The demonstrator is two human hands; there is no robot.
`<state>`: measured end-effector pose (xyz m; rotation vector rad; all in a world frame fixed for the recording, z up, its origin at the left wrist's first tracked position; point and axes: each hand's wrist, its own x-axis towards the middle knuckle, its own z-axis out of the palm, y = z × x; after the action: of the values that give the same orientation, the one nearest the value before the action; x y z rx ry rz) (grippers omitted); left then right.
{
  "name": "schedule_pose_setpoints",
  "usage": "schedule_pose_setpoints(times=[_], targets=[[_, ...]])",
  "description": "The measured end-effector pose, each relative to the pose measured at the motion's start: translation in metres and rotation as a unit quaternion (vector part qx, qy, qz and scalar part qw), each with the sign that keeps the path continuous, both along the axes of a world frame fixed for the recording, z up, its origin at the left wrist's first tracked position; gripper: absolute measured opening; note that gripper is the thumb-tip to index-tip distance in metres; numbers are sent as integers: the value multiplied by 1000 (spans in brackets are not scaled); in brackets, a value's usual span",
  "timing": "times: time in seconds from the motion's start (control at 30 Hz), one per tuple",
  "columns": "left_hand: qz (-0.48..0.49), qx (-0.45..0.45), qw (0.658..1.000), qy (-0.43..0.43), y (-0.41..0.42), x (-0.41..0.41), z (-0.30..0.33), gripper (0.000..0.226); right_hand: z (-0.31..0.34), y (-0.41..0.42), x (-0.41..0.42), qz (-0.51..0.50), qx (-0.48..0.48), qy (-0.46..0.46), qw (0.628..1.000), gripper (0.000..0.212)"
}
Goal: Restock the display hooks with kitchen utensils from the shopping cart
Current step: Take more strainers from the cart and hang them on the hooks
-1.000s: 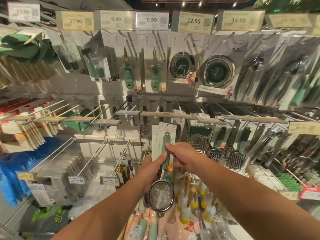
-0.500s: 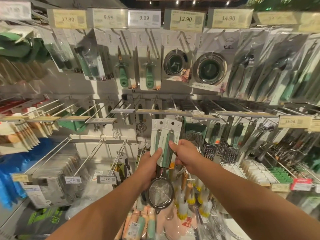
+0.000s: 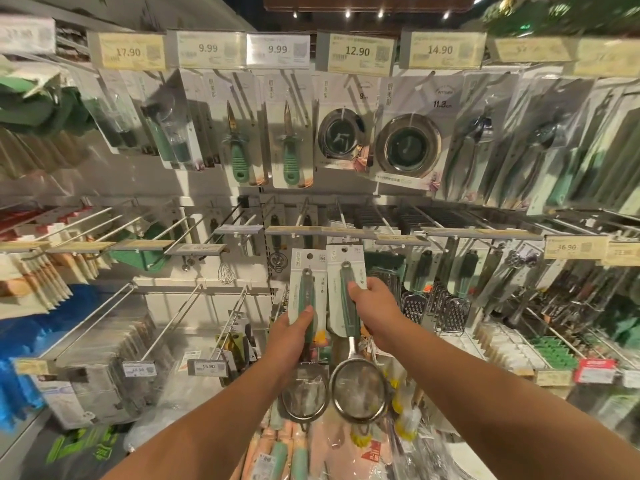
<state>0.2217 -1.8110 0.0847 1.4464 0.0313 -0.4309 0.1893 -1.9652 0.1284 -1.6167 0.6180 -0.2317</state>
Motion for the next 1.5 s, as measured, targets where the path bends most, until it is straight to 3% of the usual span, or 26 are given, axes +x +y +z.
schedule_pose_setpoints(times=[0.1, 0.17, 0.3, 0.53, 0.83, 1.0, 1.23, 1.33, 1.43, 1.5], targets=[[4, 4, 1000, 15, 5, 4, -1, 47, 1, -7, 7, -6, -11, 1, 1000, 35], [11, 6, 1000, 8, 6, 6, 1, 33, 3, -9, 9, -12, -13, 6, 1000, 28], [3, 13, 1000, 0, 6, 9, 6, 17, 1, -11, 20, -23, -24, 18, 999, 46], [8, 22, 1000, 15, 11, 13, 4, 23, 1, -17, 39, -10, -30, 36, 999, 62], [10, 13, 1000, 20, 13, 16, 5, 15, 1, -22, 43, -3, -4, 95, 995, 66], [2, 13, 1000, 20, 9, 12, 8, 13, -3, -15, 37, 76, 62, 118, 988, 26], [-32, 27, 999, 10, -1, 12, 7, 36, -5, 2, 33, 122, 29, 76, 989, 46], [-59, 23, 998, 8, -1, 9, 10, 22, -3, 4, 27, 113, 25, 68, 991, 47], [-80, 7, 997, -15, 0, 2, 14, 15, -9, 2, 26, 107, 2, 51, 993, 76], [-78, -1, 997, -28, 1, -1, 14, 15, -8, 4, 23, 101, -17, 40, 994, 79]])
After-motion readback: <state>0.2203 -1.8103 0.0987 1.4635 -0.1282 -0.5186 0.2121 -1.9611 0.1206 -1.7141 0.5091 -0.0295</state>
